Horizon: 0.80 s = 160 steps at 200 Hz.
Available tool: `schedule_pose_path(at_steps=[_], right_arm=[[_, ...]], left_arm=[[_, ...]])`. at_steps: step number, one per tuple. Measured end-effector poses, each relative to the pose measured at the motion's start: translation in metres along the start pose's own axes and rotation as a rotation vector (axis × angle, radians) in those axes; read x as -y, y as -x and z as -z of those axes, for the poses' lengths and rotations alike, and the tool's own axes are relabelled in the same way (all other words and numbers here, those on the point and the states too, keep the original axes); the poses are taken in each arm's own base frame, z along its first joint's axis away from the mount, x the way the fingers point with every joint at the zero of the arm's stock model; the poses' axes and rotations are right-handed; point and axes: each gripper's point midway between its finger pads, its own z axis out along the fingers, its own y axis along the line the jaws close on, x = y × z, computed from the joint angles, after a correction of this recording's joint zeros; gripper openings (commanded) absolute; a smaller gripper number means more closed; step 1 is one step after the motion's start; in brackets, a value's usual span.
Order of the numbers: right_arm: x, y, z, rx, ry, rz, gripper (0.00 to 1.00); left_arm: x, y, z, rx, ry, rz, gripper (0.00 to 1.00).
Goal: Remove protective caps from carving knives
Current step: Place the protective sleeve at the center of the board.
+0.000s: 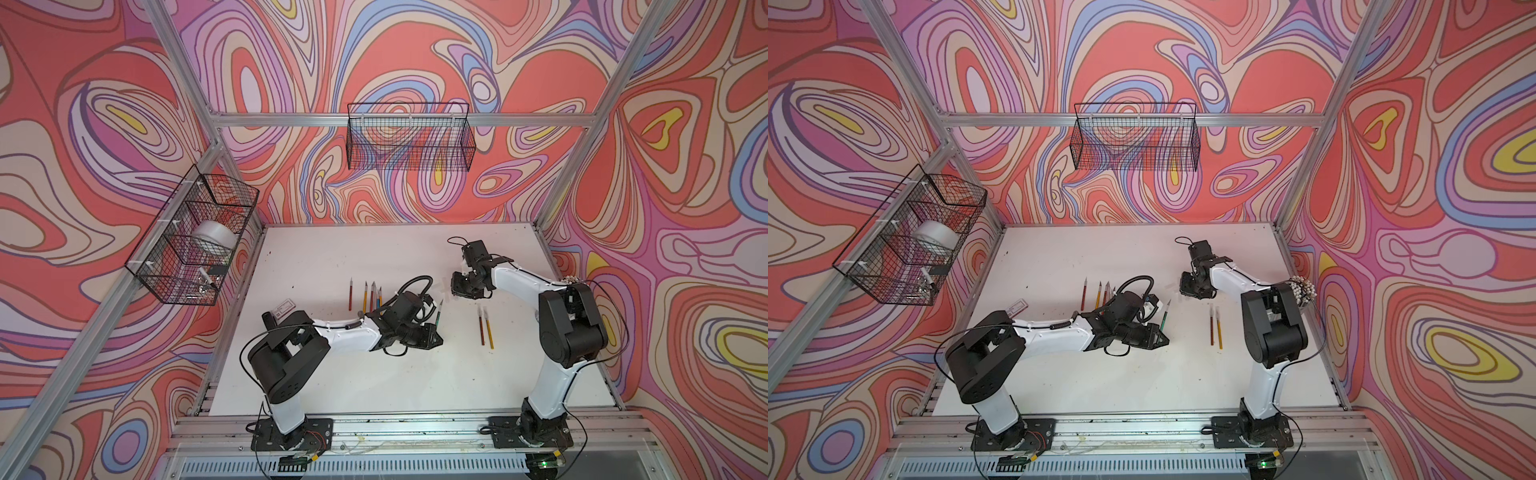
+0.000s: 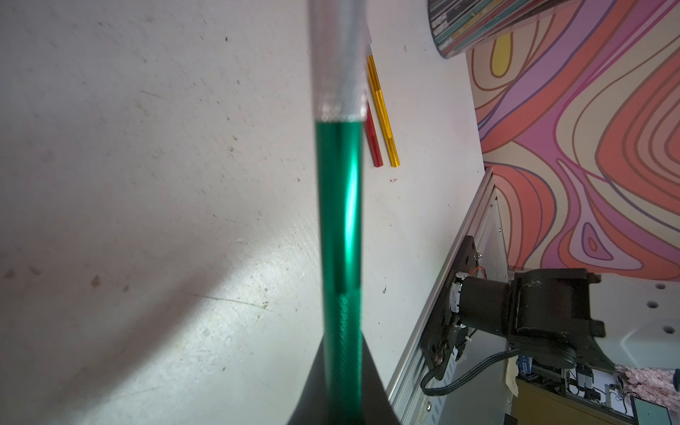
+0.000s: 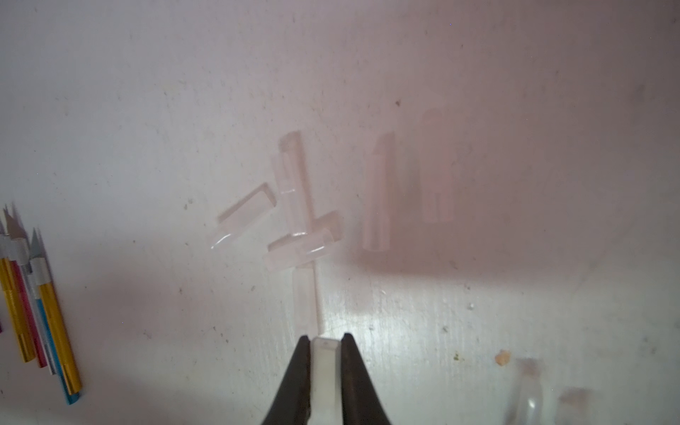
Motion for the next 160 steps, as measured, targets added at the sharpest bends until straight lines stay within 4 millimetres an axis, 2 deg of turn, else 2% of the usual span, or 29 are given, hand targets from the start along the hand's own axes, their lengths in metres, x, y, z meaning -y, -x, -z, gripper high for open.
schedule_pose_path(at_steps=[27, 98, 118, 151, 160], right_arm=[[-0.0001, 0.0008, 0.0, 0.004, -0.001, 0.006, 0.3], [0.0017, 0.0021, 0.0, 0.01, -0.011, 0.002, 0.31], [0.0045, 0.003, 0.0001, 0.016, -0.027, 0.0, 0.27], [0.0086, 0.0028, 0.0002, 0.018, -0.049, -0.002, 0.08], [0.0093, 0.0023, 0.0003, 0.016, -0.053, 0.002, 0.06]], left_arm=[[-0.0003, -0.0003, 0.0, -0.001, 0.001, 0.001, 0.0], [-0.002, -0.0022, 0.0, -0.009, 0.008, 0.002, 0.0], [-0.0024, -0.0026, 0.0, -0.01, 0.009, 0.001, 0.0], [-0.0027, -0.003, 0.0, -0.012, 0.011, 0.001, 0.0], [-0.0027, -0.003, 0.0, -0.012, 0.011, 0.001, 0.0]])
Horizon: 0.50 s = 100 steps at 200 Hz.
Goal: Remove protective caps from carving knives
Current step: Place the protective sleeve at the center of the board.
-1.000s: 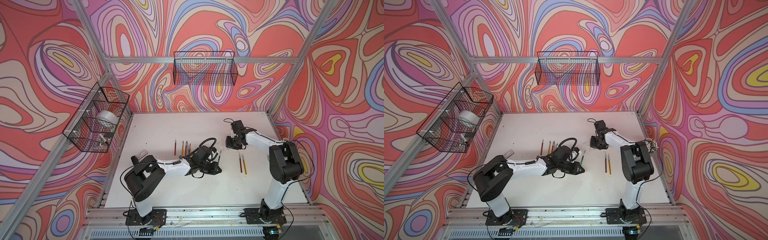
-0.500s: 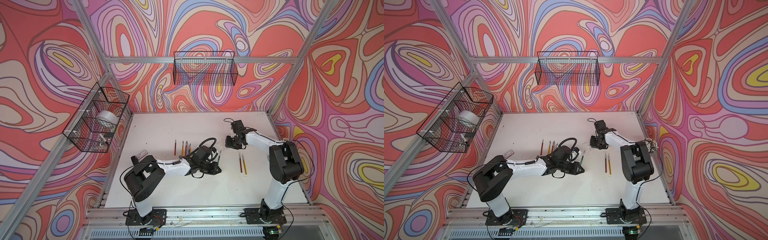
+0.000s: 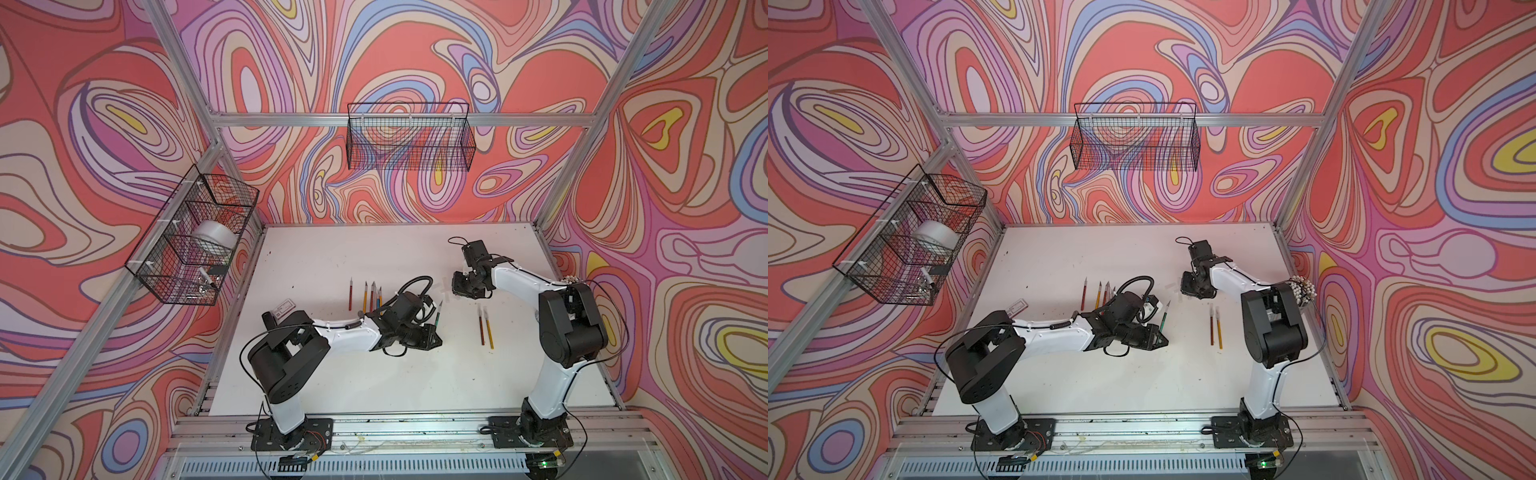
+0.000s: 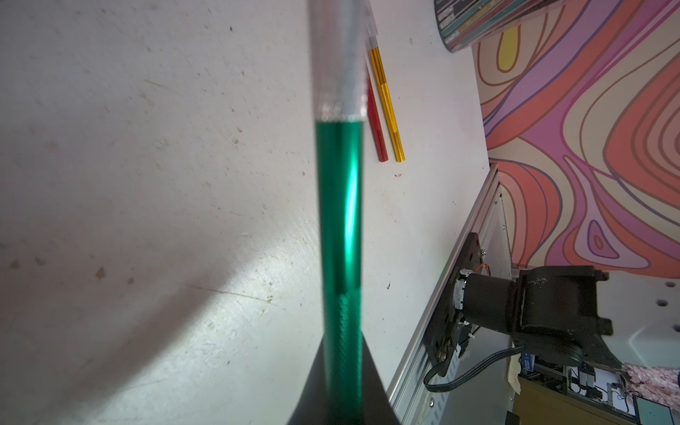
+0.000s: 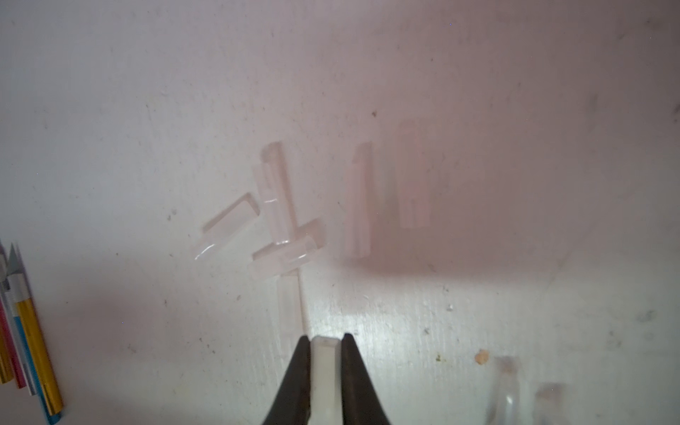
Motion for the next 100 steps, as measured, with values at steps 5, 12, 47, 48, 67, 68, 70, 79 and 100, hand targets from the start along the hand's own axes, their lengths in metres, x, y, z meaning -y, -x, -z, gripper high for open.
schedule_pose_path(at_steps=[5, 12, 47, 48, 67, 68, 70, 79, 100], right_arm=[[0.0, 0.0, 0.0, 0.0, -0.002, 0.002, 0.07], [0.0, 0.0, 0.0, -0.002, -0.002, 0.0, 0.12], [-0.001, 0.0, 0.0, -0.002, 0.008, -0.003, 0.37], [-0.002, 0.0, 0.0, -0.001, 0.009, -0.003, 0.38], [-0.004, 0.001, 0.0, 0.005, 0.02, 0.002, 0.44], [-0.004, 0.002, 0.0, 0.005, 0.02, 0.0, 0.44], [-0.004, 0.002, 0.0, 0.005, 0.023, 0.002, 0.44], [-0.007, 0.002, 0.0, 0.005, 0.036, 0.003, 0.43], [-0.009, 0.003, -0.001, 0.008, 0.052, 0.005, 0.27]], left_arm=[[0.0, 0.0, 0.0, 0.0, 0.0, 0.0, 0.0], [0.0, 0.0, 0.0, 0.0, 0.0, 0.0, 0.0], [0.0, 0.0, 0.0, 0.0, 0.0, 0.0, 0.0], [0.0, 0.0, 0.0, 0.0, 0.0, 0.0, 0.0], [0.0, 0.0, 0.0, 0.0, 0.0, 0.0, 0.0], [0.0, 0.0, 0.0, 0.0, 0.0, 0.0, 0.0], [0.0, 0.0, 0.0, 0.0, 0.0, 0.0, 0.0], [0.0, 0.0, 0.0, 0.0, 0.0, 0.0, 0.0], [0.0, 0.0, 0.0, 0.0, 0.0, 0.001, 0.0]])
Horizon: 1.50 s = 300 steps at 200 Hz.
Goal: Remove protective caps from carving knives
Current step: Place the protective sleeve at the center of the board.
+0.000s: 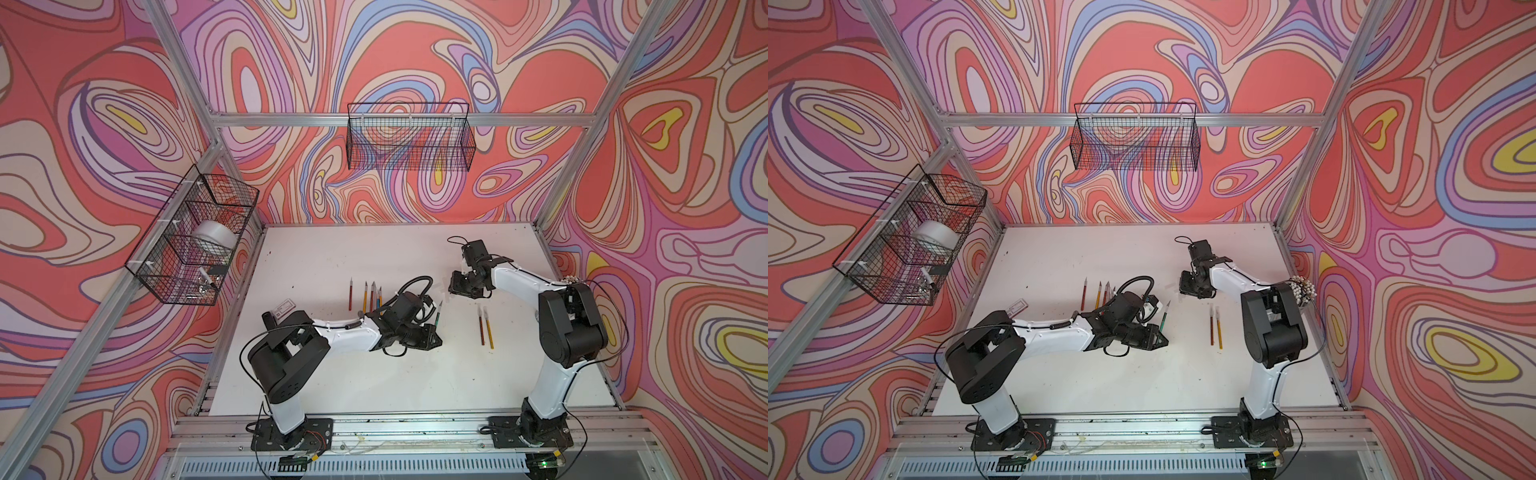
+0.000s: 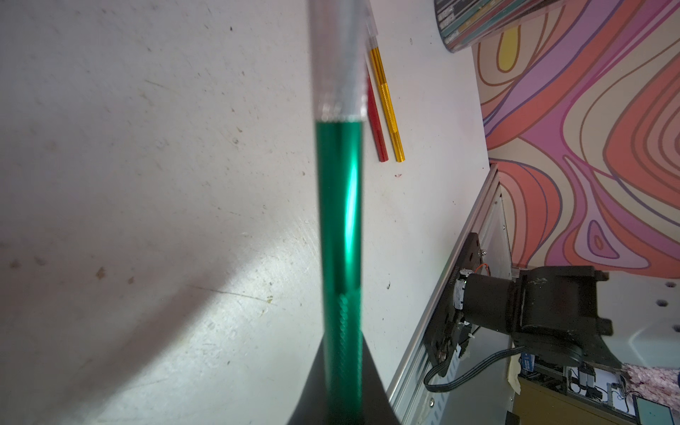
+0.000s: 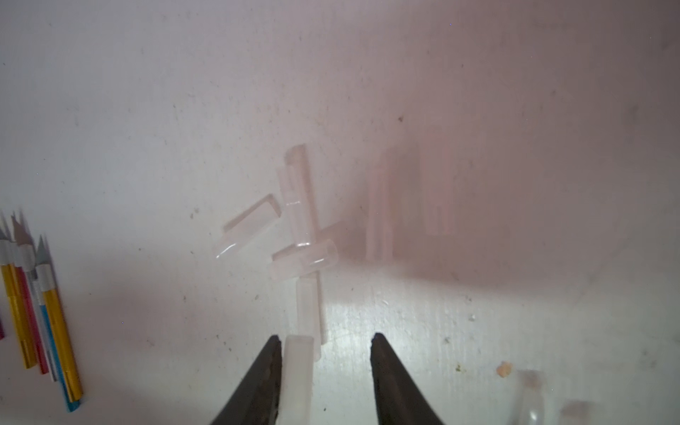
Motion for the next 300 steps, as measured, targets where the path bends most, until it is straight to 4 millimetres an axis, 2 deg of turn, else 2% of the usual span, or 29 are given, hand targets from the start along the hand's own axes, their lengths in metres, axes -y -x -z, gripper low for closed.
schedule_pose_path(at_steps=[27, 39, 92, 154, 165, 186, 199, 208, 250, 300], right_arm=[[0.001, 0.0, 0.0, 0.003, -0.005, -0.009, 0.23], [0.002, 0.001, 0.0, 0.004, -0.009, -0.01, 0.17], [0.003, 0.0, -0.001, 0.004, -0.016, -0.012, 0.07], [0.004, 0.0, -0.001, 0.006, -0.019, -0.013, 0.31], [0.004, 0.0, -0.001, 0.006, -0.019, -0.011, 0.33], [0.004, 0.0, -0.001, 0.006, -0.019, -0.011, 0.32], [0.004, 0.0, -0.001, 0.006, -0.019, -0.011, 0.21], [0.004, 0.0, -0.001, 0.005, -0.018, -0.006, 0.18], [0.002, -0.003, -0.002, 0.001, -0.002, -0.011, 0.26], [-0.002, -0.006, 0.003, 0.005, 0.024, -0.013, 0.27]], left_arm=[[-0.001, -0.001, 0.0, -0.001, 0.001, 0.001, 0.0], [-0.001, -0.001, 0.0, -0.001, 0.001, 0.001, 0.0], [0.0, 0.0, 0.0, -0.001, 0.001, 0.001, 0.0], [-0.003, -0.003, 0.0, -0.005, 0.004, 0.004, 0.0], [-0.003, -0.003, 0.0, -0.005, 0.005, 0.003, 0.0], [-0.003, -0.003, 0.0, -0.005, 0.005, 0.003, 0.0], [-0.003, -0.003, 0.0, -0.005, 0.005, 0.003, 0.0], [-0.003, -0.003, 0.0, -0.005, 0.005, 0.003, 0.0], [-0.002, -0.003, 0.0, -0.007, 0.002, 0.004, 0.0], [-0.002, -0.001, -0.015, -0.041, -0.021, 0.02, 0.0]])
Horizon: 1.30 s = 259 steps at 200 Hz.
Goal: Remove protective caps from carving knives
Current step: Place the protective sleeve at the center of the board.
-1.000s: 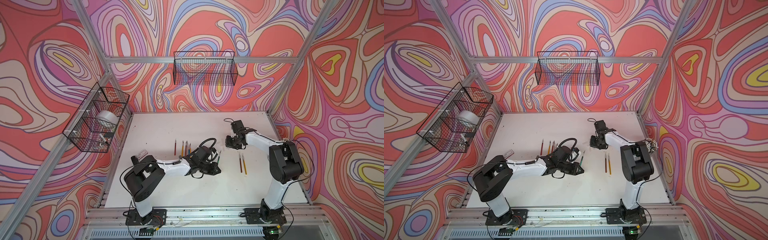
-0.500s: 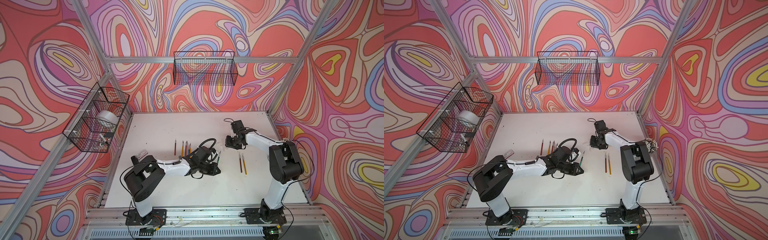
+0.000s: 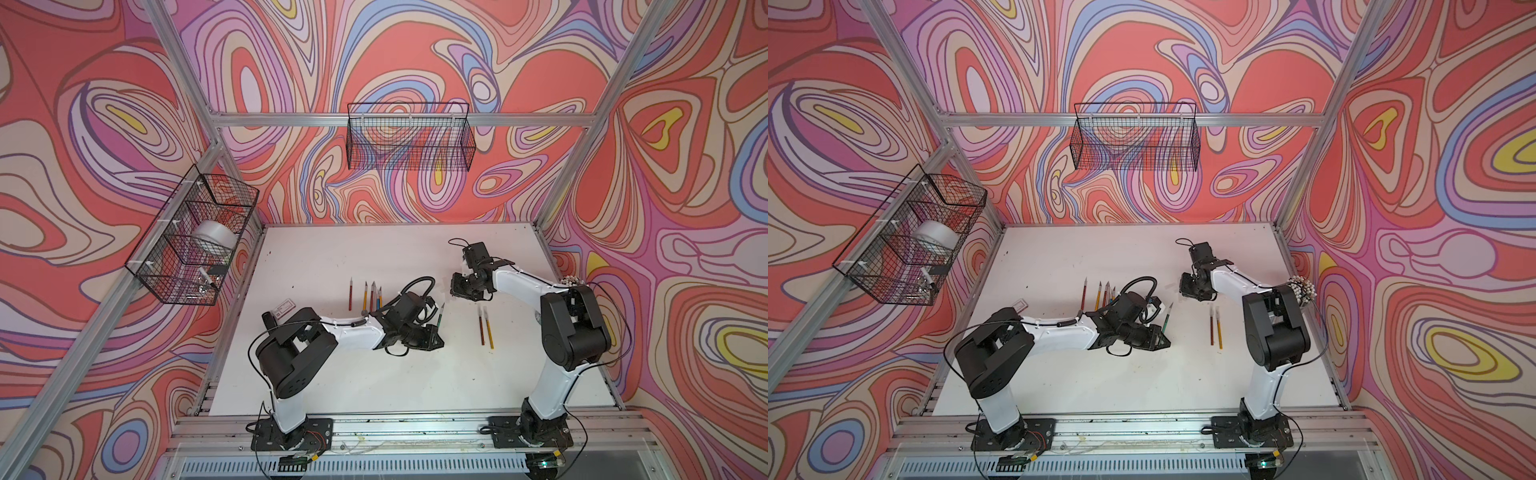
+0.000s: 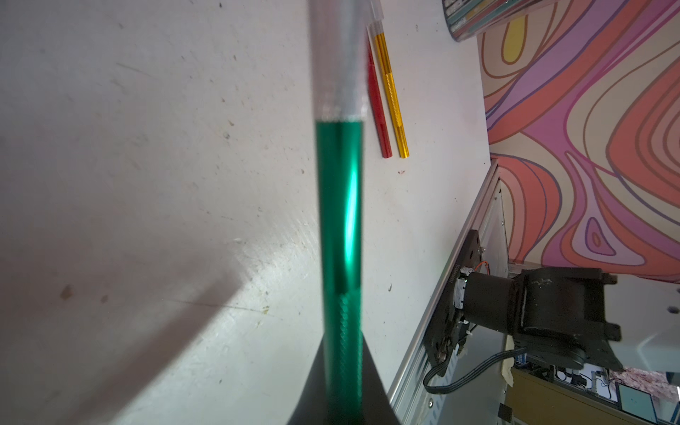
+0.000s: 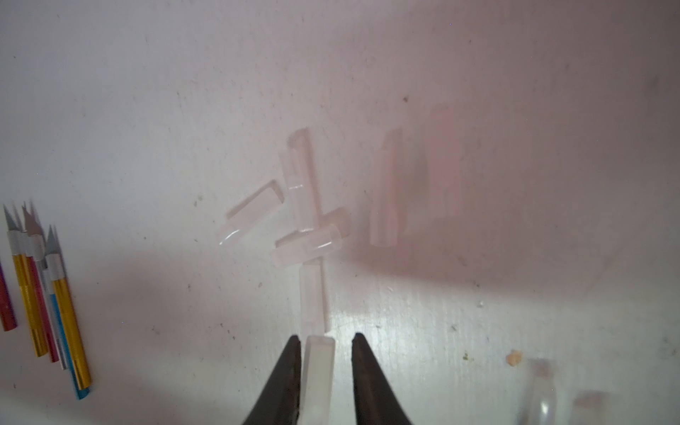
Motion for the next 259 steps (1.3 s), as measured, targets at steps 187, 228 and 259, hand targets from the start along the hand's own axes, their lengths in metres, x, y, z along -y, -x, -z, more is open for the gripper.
schedule_pose_path(at_steps=[187, 228, 259], right_arm=[[-0.013, 0.003, 0.023, 0.04, 0.061, 0.011, 0.26], [-0.01, -0.002, 0.021, 0.027, 0.058, 0.008, 0.25], [-0.01, -0.003, 0.02, 0.025, 0.057, 0.008, 0.25]], left_arm=[[0.013, 0.034, -0.044, -0.033, -0.104, 0.036, 0.0], [0.003, 0.045, -0.043, -0.008, -0.111, 0.074, 0.0], [0.0, 0.052, -0.04, 0.006, -0.119, 0.086, 0.0]])
